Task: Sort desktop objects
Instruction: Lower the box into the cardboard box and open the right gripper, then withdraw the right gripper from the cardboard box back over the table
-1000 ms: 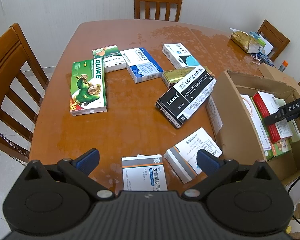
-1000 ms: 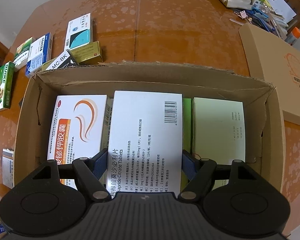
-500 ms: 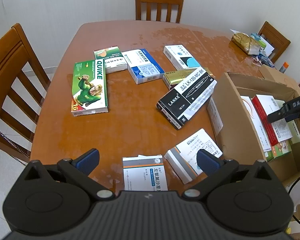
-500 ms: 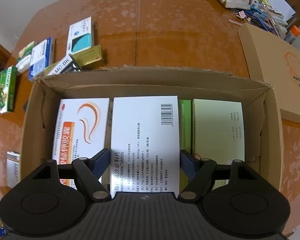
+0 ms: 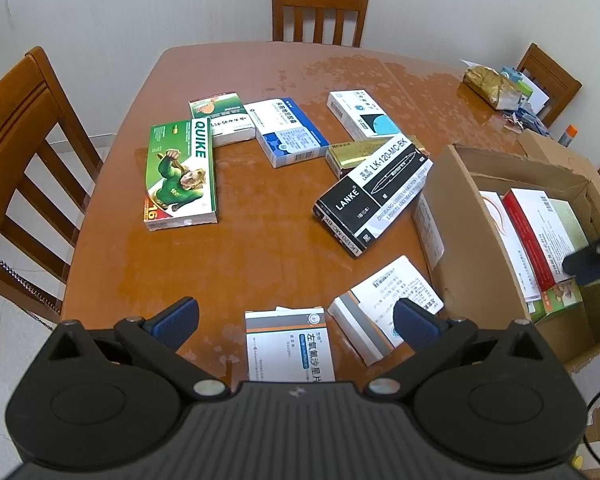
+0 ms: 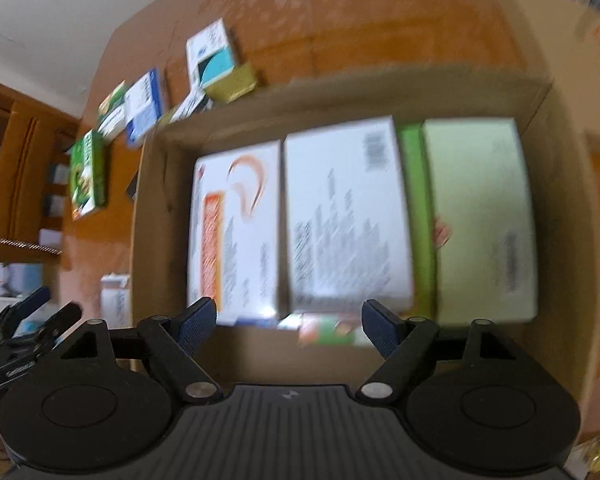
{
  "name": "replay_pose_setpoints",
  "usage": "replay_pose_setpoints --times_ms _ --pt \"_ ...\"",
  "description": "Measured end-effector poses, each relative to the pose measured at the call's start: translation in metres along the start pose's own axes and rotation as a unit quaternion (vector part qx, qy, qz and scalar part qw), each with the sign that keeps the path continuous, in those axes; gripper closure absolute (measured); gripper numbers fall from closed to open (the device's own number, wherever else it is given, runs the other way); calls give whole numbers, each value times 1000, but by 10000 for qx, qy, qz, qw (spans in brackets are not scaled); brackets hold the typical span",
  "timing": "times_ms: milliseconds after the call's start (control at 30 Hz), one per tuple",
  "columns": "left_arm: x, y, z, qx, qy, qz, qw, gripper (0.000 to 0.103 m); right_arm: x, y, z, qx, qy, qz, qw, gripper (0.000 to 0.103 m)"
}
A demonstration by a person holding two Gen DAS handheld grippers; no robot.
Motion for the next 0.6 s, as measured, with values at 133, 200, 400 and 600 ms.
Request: replay_pose_setpoints --times_ms 133,200,400,600 --pt "5 -3 -2 -61 -73 -15 10000 0 8 13 -4 -203 98 -201 9995 19" --pt "7 -5 -3 -98 -100 -8 9999 0 9 17 -5 -200 129 -225 9995 19" --pt "9 -11 -4 -206 -157 47 9997 0 5 21 -1 -203 169 -188 9995 19" --pt "12 -14 0 -292 -205 68 9993 0 4 21 3 -242 132 -190 9994 19"
Point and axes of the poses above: each gripper's, at about its wrist camera, not at the fingertips, and y roughly the way its jaws point, z to its right, x to its underside, the point moved 5 cm from there along y, roughly the way its jaws point, and after that the axes turned 5 degrees about z, right-handed, at the moved point
